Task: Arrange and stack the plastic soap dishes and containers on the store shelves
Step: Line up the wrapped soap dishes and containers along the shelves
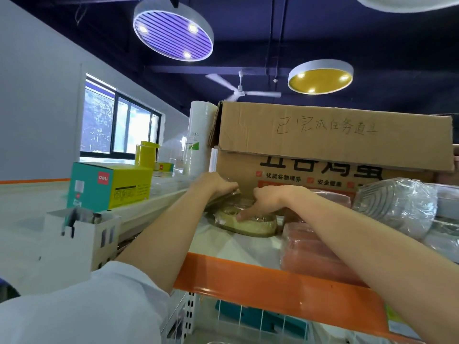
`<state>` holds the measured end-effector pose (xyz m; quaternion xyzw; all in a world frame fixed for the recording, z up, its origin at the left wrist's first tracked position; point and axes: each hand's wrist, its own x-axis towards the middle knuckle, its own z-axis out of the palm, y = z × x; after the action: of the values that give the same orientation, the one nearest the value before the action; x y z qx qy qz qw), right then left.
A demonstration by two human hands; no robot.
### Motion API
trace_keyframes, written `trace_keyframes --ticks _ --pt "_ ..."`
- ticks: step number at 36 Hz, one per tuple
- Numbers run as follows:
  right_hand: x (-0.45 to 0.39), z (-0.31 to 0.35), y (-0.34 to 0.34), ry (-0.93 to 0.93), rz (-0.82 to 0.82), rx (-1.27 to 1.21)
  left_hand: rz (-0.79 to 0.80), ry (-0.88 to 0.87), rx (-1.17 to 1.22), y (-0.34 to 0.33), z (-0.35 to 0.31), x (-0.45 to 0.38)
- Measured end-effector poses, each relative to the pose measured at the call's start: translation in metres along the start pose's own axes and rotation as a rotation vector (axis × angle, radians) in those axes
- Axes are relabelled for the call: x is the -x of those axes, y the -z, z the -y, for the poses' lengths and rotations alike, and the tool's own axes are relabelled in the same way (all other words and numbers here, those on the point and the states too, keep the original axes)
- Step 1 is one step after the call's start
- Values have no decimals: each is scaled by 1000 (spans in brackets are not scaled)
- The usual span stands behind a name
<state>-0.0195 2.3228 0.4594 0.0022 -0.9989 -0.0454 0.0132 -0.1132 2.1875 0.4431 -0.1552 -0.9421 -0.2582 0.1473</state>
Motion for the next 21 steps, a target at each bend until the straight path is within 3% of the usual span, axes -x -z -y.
trace_keyframes --ticks 7,13,21 --pt "14 -4 16 22 -280 90 -66 -13 302 23 -5 11" --pt "39 -13 27 -15 -543 10 -156 -142 457 44 -18 29" --pt "81 -29 25 -70 -698 -23 77 -192 627 54 -38 82"
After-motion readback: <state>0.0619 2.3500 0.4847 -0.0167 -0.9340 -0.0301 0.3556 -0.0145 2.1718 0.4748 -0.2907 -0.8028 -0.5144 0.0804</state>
